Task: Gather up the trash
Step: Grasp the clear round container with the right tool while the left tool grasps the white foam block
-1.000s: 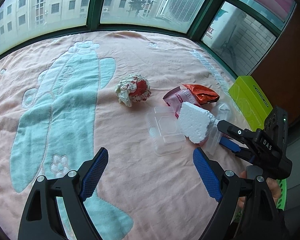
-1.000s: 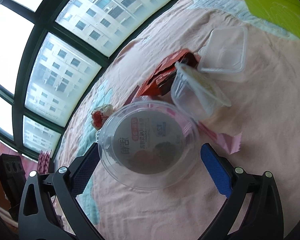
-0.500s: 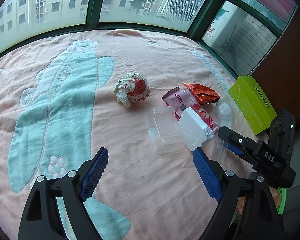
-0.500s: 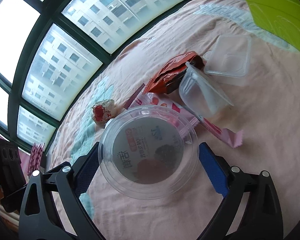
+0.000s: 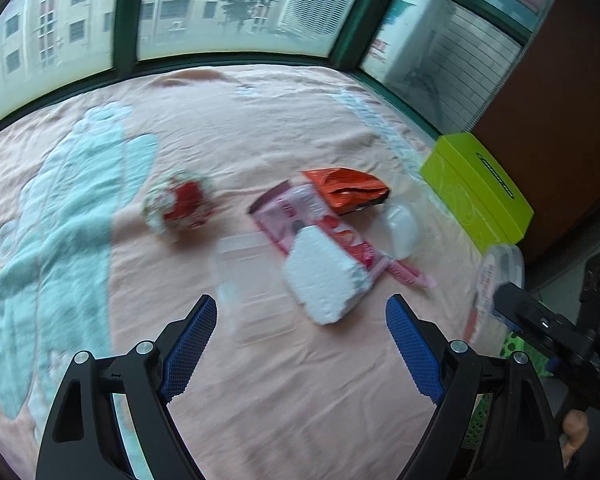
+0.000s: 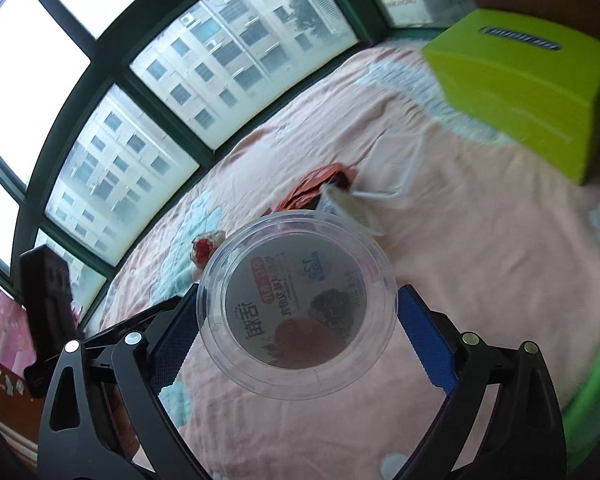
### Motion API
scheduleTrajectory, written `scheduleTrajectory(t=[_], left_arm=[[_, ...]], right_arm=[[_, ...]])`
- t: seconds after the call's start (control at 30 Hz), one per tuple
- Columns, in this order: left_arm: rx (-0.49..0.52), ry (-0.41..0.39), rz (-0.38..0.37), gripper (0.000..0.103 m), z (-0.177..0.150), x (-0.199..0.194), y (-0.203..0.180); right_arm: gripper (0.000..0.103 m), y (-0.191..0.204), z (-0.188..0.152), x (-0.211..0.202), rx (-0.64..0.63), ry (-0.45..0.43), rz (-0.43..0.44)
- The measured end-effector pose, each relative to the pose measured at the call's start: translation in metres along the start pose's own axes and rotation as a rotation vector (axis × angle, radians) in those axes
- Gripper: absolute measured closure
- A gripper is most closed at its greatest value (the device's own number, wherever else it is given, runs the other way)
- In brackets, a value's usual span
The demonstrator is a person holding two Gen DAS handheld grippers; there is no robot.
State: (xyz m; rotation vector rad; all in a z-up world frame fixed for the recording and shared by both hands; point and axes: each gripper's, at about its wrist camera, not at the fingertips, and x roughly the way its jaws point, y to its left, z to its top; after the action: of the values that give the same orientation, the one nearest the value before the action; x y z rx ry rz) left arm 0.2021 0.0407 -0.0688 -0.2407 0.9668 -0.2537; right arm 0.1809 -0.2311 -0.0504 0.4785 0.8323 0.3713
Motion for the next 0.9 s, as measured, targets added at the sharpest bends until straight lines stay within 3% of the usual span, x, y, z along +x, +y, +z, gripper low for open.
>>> scheduleTrajectory(t=[0.13, 0.27, 0.53, 0.6, 0.9], left_arm=[[0.033, 0.015, -0.017, 0.026, 0.007, 0.012, -0.02], [0.06, 0.041, 0.015, 0.032, 0.012, 0.03, -0.035], [0.045, 0.087, 0.064, 0.052, 0.017, 0.058, -0.042], [0.034, 0.092, 0.067, 0.061, 0.016, 0.061, -0.04], [0.02, 0.059, 0.045, 0.065, 0.009, 0.041, -0.041]], right_arm=[[0.01, -0.004, -0.002, -0.022, -0.003, -0.027, -0.024], [0.01, -0.011, -0.005, -0.043, -0.002, -0.056, -0.056], [0.01, -0.03, -0.013, -0.077, 0.02, -0.095, -0.105], [0.01, -0.034, -0.017, -0.084, 0.024, -0.102, -0.12], [0.01, -0.05, -0.035, -0.117, 0.049, -0.129, -0.17]])
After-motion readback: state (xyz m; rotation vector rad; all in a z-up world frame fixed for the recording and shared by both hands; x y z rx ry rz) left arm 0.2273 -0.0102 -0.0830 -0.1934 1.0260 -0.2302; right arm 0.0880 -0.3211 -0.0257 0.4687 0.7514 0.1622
